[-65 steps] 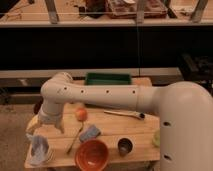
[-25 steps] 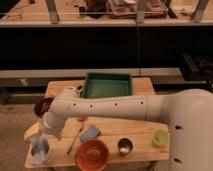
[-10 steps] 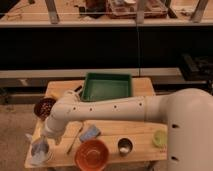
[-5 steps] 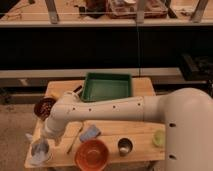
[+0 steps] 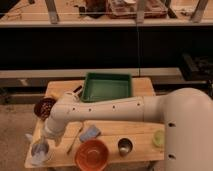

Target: Place towel in plastic cup

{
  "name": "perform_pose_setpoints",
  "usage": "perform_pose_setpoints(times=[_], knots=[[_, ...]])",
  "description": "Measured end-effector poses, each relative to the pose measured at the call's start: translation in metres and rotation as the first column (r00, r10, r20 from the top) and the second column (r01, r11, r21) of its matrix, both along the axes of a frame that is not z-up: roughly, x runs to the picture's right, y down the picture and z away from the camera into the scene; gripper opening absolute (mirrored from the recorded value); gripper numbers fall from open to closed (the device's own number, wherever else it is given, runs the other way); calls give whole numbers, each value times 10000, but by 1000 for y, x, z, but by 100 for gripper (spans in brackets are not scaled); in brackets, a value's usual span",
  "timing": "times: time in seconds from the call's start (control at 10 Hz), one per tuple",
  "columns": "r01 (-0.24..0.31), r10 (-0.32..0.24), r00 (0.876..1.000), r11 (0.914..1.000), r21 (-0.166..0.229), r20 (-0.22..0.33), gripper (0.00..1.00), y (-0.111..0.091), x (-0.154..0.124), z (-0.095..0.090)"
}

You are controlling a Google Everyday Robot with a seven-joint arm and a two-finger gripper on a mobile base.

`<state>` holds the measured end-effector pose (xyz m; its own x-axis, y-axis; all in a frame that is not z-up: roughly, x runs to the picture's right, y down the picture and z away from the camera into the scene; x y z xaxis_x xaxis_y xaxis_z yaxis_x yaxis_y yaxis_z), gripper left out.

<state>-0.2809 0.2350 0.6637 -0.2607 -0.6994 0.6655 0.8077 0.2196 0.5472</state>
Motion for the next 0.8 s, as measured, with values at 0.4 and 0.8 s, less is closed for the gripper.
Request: perform_pose_setpoints(times=[0.4, 0.8], knots=[[166, -166, 9999, 9998, -50, 11, 61, 2, -4, 1], [317, -317, 9995, 9995, -61, -29, 27, 2, -4, 1]])
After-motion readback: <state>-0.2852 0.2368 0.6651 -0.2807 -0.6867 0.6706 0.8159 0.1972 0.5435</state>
